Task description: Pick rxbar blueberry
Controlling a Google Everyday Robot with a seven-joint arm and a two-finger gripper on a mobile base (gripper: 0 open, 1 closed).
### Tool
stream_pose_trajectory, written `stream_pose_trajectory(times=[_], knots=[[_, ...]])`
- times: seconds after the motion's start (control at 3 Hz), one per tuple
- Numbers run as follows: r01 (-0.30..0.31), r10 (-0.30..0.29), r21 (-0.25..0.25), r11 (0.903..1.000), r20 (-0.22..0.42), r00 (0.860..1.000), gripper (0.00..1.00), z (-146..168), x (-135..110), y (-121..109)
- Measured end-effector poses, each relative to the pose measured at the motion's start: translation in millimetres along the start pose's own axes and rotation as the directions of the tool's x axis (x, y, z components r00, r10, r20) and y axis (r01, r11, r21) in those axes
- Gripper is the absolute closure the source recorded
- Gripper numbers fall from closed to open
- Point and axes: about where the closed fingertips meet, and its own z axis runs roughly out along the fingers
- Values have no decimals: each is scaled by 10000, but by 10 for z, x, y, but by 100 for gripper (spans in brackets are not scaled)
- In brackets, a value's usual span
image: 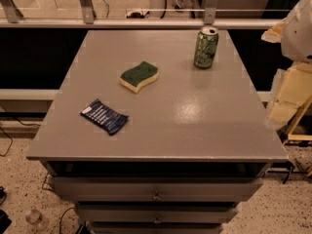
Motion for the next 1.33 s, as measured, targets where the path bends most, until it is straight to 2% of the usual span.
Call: stream_pose_trajectory(times=[0.33, 0.67, 1.0, 1.33], knots=[[-35, 34, 82, 10000, 69, 10000, 0, -10, -22, -6], [-608, 584, 378, 9974, 627, 9963, 0, 43, -129, 8], [-2332, 2243, 234, 9721, 1958, 9546, 0, 269, -302, 234], [-3437, 3317, -194, 9389, 3185, 8880, 0, 495, -476, 478]])
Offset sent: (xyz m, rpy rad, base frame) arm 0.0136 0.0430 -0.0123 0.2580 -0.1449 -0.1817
